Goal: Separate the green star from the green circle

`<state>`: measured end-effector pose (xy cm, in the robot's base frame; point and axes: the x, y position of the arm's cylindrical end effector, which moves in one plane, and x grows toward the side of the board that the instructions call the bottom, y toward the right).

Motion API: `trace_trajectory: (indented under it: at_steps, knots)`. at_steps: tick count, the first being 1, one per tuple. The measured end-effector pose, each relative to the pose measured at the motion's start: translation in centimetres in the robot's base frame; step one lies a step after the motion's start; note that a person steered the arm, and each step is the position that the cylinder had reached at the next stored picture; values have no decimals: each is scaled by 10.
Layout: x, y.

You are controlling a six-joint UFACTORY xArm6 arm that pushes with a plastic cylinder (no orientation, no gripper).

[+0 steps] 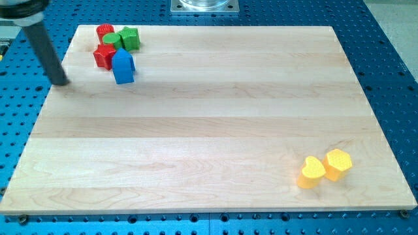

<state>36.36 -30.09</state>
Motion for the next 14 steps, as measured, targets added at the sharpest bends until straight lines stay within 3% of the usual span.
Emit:
trace_trajectory:
  at_steps: [1, 5, 7, 11, 13, 14]
  knots:
    - [-55, 0]
    - [-157, 34]
    - [-163, 89]
    - [-121, 112]
    - [-115, 243]
    - [-114, 186]
